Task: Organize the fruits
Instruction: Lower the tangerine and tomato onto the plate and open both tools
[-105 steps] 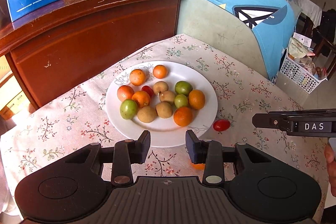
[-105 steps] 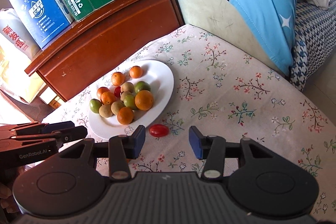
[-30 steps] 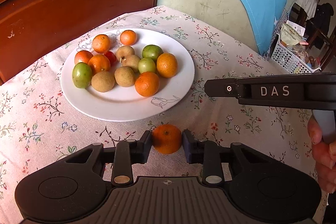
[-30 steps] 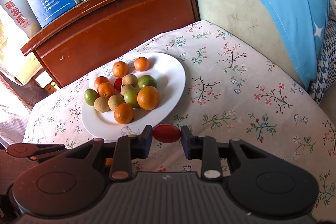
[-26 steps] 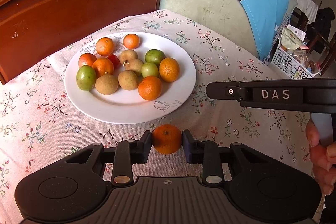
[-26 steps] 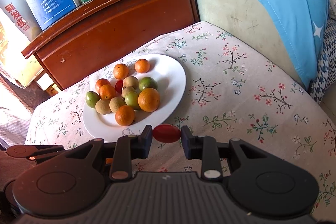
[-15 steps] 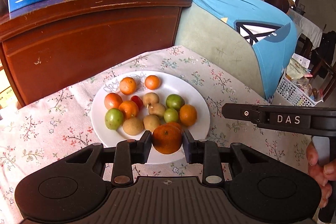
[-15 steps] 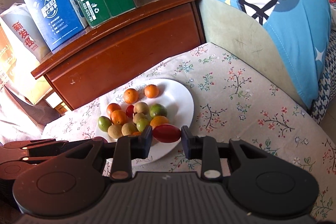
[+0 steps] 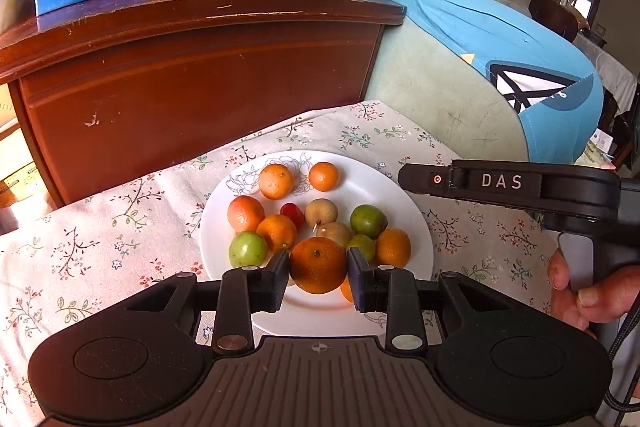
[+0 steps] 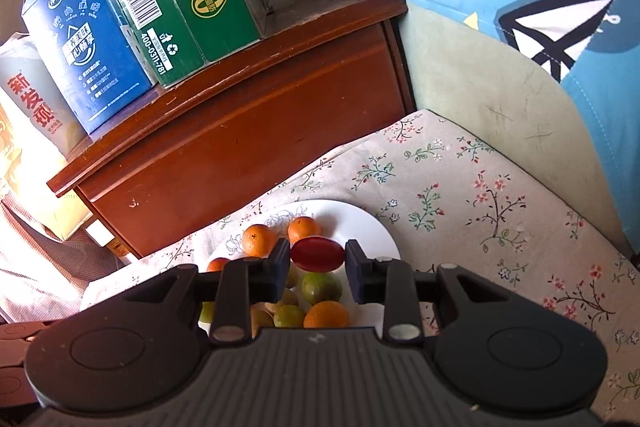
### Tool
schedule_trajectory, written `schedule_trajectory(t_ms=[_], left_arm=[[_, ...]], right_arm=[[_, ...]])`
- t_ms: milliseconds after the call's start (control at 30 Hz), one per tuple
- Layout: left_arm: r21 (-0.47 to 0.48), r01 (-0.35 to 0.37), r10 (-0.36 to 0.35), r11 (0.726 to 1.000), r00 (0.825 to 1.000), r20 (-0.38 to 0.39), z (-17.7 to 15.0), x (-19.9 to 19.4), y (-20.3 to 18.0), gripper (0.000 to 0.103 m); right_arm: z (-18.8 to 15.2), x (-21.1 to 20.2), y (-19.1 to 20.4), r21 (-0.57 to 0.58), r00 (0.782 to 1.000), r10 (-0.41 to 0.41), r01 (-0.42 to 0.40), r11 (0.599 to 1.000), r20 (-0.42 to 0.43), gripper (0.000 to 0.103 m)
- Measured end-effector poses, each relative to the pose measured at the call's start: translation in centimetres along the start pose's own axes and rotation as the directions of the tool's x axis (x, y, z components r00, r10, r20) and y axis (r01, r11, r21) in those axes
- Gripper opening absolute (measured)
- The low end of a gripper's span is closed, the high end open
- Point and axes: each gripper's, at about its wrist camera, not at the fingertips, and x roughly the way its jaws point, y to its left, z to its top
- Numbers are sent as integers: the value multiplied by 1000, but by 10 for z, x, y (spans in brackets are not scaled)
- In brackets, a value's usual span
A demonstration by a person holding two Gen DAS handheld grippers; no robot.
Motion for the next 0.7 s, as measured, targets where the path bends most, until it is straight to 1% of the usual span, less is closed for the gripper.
schedule_trajectory(t_ms=[167,267,367,600,700], left_arm=[[-22,-12,11,1000,1000,-29,0,9,2,29],[-43,-8,6,999,999,-44,-1,13,4,29],[-42,-13,10,999,998,-61,-3,18,3,29],[-55,-20,16,998,997,-70,-4,25,6,29],[-52,-20,17,998,998,-67,-3,26,5,29]], right_arm=[[0,18,1,2,999,21,-21,1000,-26,30],[0,27,2,0,999,18,-18,1000,-38,30],[0,33,0,13,999,19,-19,1000,-46,30],[-3,44,0,26,998,19,-17,1000,-63,30],[-4,47,2,24,998,22,-21,1000,-64,32]])
